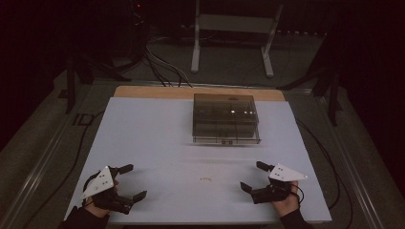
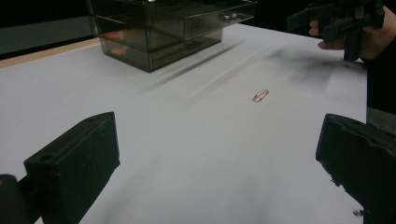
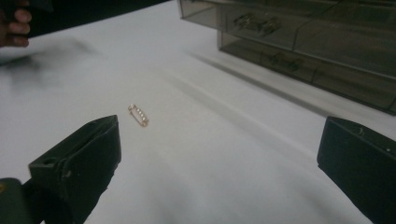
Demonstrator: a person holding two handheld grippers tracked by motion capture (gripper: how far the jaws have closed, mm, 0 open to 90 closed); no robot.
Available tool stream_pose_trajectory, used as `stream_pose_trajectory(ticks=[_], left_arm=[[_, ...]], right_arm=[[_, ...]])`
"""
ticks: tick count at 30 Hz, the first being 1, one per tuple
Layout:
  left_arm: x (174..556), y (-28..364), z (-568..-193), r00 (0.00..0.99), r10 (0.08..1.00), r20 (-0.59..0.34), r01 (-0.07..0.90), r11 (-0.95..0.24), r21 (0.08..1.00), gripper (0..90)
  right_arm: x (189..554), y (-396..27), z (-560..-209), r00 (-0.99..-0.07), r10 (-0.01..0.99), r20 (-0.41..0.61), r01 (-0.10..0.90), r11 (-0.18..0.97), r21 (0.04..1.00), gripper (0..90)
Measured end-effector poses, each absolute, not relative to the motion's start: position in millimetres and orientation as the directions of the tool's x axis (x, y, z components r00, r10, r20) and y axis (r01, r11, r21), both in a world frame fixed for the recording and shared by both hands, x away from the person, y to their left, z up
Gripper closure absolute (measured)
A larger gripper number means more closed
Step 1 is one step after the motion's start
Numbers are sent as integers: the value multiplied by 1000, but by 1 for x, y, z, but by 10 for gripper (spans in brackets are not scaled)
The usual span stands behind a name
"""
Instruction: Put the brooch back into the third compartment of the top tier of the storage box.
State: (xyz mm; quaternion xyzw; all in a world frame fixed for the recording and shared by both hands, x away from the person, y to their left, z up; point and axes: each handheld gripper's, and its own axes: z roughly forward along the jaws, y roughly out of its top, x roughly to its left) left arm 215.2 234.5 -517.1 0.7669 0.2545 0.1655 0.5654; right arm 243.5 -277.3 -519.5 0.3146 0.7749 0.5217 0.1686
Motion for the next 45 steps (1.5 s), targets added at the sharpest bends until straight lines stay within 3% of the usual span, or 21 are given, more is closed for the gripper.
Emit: stream_pose_trajectory(ticks=[17,25,45], left_arm=[[216,234,-519,812,582,-48,218,-226,950,5],[216,232,-519,813,581,-43,217,-234,948,5],[214,231,-518,818,574,-46,216,-232,949,5]], right_arm=[[246,-271,-524,-761,642,97,363,297,883,0],[247,-275,-515,-735,673,86,359,277,891,0],[252,-259,-484,-763,643,63,307,275,911,0]])
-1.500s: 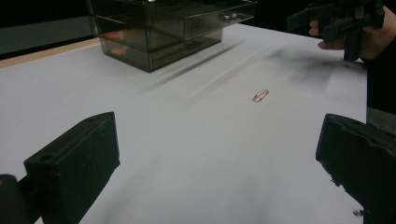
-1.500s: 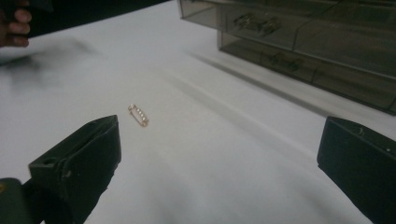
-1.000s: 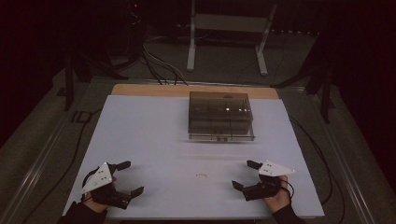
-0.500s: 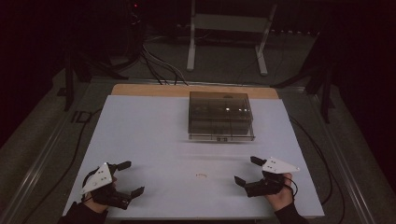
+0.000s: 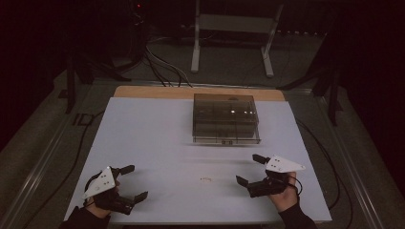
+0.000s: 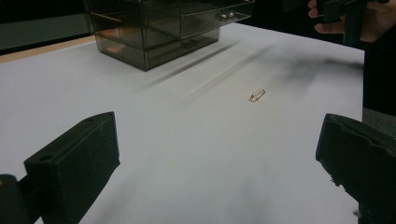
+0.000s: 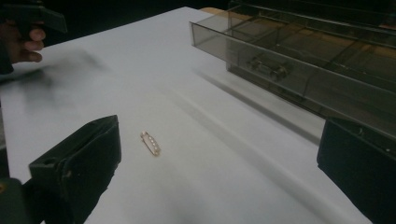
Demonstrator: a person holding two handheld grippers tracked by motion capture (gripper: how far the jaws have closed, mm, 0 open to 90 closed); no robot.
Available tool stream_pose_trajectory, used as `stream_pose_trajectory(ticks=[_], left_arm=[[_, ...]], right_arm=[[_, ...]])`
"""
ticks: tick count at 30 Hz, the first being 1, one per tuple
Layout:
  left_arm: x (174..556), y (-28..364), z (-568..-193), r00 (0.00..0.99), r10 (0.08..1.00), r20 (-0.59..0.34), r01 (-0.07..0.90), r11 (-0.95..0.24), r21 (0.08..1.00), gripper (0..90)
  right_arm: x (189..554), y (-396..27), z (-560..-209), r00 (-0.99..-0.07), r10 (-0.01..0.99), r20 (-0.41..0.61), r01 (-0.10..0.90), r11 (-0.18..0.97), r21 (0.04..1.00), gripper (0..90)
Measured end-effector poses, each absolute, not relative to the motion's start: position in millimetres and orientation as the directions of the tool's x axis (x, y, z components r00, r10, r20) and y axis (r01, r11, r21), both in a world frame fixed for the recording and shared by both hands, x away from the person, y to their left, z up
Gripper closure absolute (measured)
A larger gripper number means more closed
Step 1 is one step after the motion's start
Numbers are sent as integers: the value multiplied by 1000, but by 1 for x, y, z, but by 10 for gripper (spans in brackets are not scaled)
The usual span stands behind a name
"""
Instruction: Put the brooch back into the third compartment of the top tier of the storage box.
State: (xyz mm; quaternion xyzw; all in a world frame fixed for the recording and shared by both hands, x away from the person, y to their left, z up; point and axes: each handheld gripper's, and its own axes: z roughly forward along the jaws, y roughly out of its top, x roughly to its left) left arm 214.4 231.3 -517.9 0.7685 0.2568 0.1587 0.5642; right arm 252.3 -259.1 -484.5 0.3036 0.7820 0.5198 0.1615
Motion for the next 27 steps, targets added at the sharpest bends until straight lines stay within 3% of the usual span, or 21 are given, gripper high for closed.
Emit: stream_pose_trajectory(ticks=[27], left_arm=[[214,230,-518,827,560,-55,218,-230,948,5]], right_arm=[[271,-218,-479,-839,542,56,273,330,904,0]])
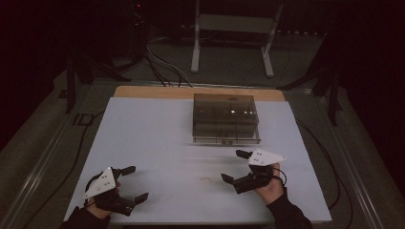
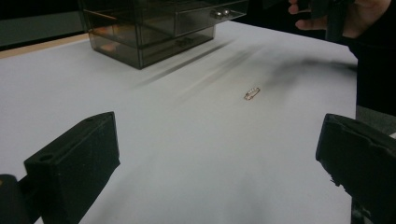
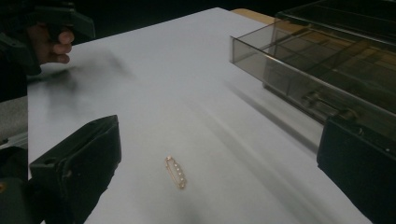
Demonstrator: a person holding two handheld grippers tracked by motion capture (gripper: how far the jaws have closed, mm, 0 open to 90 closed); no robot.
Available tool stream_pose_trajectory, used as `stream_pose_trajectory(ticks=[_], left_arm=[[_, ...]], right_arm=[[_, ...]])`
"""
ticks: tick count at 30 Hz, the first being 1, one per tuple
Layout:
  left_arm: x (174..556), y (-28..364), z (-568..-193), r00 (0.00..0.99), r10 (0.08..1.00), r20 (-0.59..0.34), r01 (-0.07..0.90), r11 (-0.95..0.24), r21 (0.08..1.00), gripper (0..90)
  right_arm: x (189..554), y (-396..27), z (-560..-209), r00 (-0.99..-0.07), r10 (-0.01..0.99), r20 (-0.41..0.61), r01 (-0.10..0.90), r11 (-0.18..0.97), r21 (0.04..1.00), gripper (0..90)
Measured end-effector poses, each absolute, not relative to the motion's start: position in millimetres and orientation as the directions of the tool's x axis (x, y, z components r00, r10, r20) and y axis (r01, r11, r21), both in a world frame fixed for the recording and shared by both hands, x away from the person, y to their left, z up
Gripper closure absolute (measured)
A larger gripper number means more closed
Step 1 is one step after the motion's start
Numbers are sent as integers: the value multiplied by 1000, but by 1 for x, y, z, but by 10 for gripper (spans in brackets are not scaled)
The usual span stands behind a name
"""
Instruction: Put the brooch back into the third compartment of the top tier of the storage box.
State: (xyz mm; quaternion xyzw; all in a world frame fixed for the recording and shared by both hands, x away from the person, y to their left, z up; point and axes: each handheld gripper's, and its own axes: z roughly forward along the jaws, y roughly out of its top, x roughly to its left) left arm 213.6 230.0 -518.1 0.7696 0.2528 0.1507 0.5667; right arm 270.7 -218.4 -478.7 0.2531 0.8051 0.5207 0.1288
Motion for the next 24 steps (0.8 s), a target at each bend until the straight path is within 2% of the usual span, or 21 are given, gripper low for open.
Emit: stream_pose_trajectory(ticks=[24], left_arm=[[212,230,-517,828,558,-51,214,-231,949,5]], right_arm=[[288,-176,-495,-901,416,124,302,396,867,10]])
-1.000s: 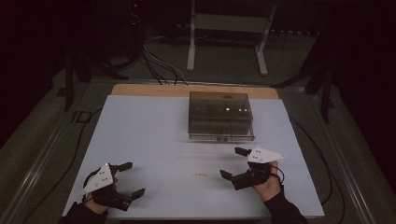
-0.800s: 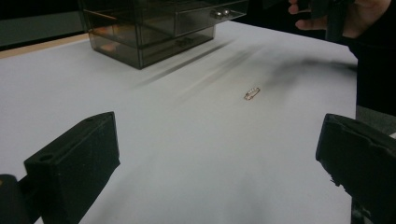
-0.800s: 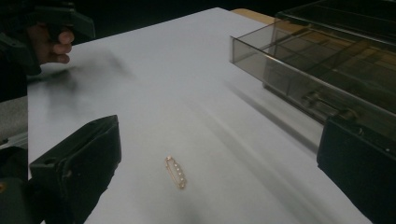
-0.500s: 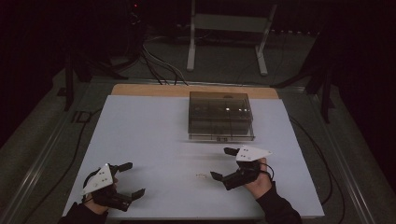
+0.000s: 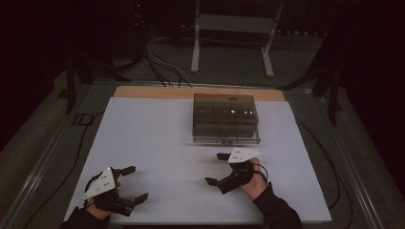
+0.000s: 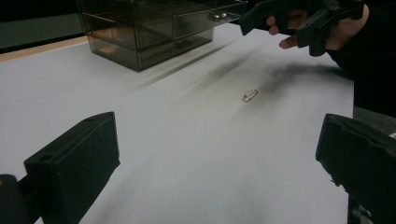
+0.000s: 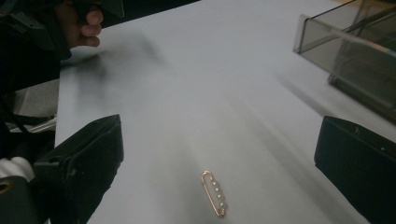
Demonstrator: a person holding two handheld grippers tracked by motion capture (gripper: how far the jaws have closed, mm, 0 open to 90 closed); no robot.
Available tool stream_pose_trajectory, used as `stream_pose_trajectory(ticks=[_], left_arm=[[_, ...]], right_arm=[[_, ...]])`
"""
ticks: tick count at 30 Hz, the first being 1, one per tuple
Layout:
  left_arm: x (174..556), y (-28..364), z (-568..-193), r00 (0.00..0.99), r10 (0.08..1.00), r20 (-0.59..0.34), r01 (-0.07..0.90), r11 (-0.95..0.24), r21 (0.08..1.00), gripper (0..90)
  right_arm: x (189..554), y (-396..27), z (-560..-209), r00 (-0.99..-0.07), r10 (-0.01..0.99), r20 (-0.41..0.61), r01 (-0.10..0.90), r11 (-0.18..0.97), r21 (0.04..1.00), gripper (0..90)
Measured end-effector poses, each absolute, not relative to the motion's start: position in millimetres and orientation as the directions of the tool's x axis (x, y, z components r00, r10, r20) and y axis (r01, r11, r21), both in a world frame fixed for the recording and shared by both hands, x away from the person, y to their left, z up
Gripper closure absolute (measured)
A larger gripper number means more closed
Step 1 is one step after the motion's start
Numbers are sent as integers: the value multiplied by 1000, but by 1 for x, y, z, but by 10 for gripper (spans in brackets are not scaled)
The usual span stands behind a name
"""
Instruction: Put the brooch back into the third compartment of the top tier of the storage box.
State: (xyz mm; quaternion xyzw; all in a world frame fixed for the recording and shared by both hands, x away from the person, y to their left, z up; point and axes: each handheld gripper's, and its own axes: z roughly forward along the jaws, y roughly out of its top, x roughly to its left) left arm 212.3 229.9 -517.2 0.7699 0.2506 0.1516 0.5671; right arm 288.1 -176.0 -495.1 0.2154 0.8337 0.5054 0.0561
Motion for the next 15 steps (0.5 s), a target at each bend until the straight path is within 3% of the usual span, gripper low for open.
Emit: stream_pose_trajectory(ticks=[15], left_arm=[[212,230,-517,831,553,-50,210,-228,951,5]], right_arm=[[300,-163,-511,-905,397,153,338,452,825,87]])
